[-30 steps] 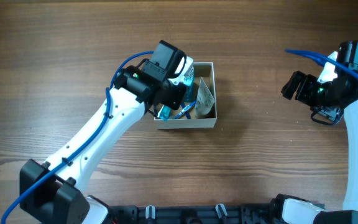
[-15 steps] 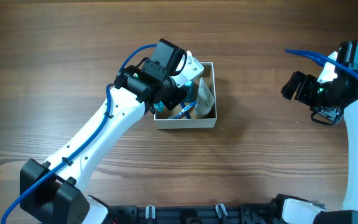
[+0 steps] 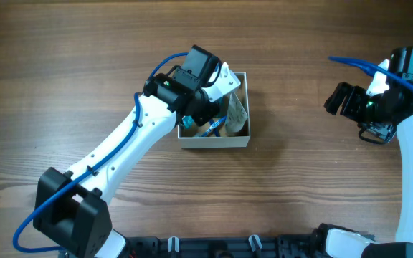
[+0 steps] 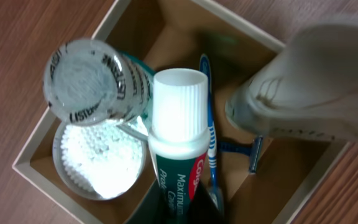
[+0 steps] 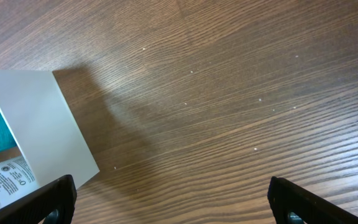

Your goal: Pack container

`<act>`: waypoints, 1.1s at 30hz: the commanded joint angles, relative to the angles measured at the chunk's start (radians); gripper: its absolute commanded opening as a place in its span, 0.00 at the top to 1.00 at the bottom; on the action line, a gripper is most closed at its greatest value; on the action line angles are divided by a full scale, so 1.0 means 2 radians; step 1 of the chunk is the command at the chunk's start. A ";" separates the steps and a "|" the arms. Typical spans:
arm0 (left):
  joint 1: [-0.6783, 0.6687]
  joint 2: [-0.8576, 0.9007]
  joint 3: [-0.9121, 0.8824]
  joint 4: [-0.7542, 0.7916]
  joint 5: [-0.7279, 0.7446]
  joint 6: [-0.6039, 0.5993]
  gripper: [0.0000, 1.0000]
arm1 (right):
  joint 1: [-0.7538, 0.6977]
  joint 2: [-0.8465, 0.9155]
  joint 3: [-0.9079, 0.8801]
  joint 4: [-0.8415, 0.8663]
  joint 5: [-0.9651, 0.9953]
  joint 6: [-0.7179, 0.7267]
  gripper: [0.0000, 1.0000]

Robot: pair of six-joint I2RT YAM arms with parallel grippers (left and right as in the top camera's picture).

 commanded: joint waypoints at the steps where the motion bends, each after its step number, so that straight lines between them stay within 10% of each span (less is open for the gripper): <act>1: -0.004 0.000 0.002 0.004 0.013 0.007 0.44 | -0.001 0.004 -0.001 0.000 -0.008 0.004 0.00; 3: -0.004 0.000 0.002 0.004 0.013 0.007 0.25 | -0.001 0.004 -0.001 0.000 -0.008 0.004 0.00; 16: 0.006 -0.086 0.002 -0.012 -0.086 -0.137 0.17 | 0.013 0.002 -0.001 0.012 -0.010 -0.029 0.02; 19: 0.057 -0.127 0.002 -0.012 -0.088 -0.199 0.00 | 0.072 0.000 0.003 0.039 -0.003 -0.059 0.02; 28: 0.226 -0.104 0.002 -0.022 -0.035 -0.389 0.00 | 0.171 0.022 0.003 0.192 0.038 -0.069 0.00; 33: 0.248 -0.098 0.002 -0.027 -0.038 -0.383 0.00 | 0.170 0.019 0.003 0.211 0.024 -0.112 0.00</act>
